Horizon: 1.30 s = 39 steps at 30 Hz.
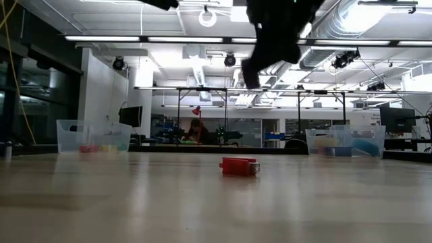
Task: Pick and place Stapler, Stapler remover, tape
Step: Put the purple tape into the right transparent bin
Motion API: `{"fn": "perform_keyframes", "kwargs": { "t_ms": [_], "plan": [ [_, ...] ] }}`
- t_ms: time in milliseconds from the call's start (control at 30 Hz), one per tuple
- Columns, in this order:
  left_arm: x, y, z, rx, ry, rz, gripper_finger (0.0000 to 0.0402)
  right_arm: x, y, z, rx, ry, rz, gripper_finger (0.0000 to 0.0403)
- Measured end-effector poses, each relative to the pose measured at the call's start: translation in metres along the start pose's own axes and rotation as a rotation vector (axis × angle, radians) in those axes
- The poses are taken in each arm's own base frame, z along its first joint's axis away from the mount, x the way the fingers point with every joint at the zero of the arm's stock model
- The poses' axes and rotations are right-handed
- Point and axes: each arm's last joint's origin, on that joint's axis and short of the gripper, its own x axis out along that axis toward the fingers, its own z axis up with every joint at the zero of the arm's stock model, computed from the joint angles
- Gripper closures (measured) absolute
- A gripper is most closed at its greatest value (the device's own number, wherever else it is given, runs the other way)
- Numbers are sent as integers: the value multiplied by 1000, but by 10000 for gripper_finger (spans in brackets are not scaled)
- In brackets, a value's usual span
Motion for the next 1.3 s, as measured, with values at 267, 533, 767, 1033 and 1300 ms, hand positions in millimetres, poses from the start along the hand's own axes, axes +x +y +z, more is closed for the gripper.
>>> {"fn": "perform_keyframes", "kwargs": {
  "t_ms": [267,533,767,1033,1300],
  "plan": [
    [12,17,-16,144,155,23,133,6,-63,6,271,32,-355,370],
    [33,37,-24,272,284,-24,133,4,-128,12,584,-60,-660,370],
    [49,54,-26,375,338,-45,133,-6,-170,5,791,-102,-919,370],
    [61,71,-28,382,382,-18,133,-21,-188,-13,975,-127,-1167,370],
    [70,83,-31,343,412,-21,133,-9,-201,-47,1162,-100,-1207,370]
  ]
}}
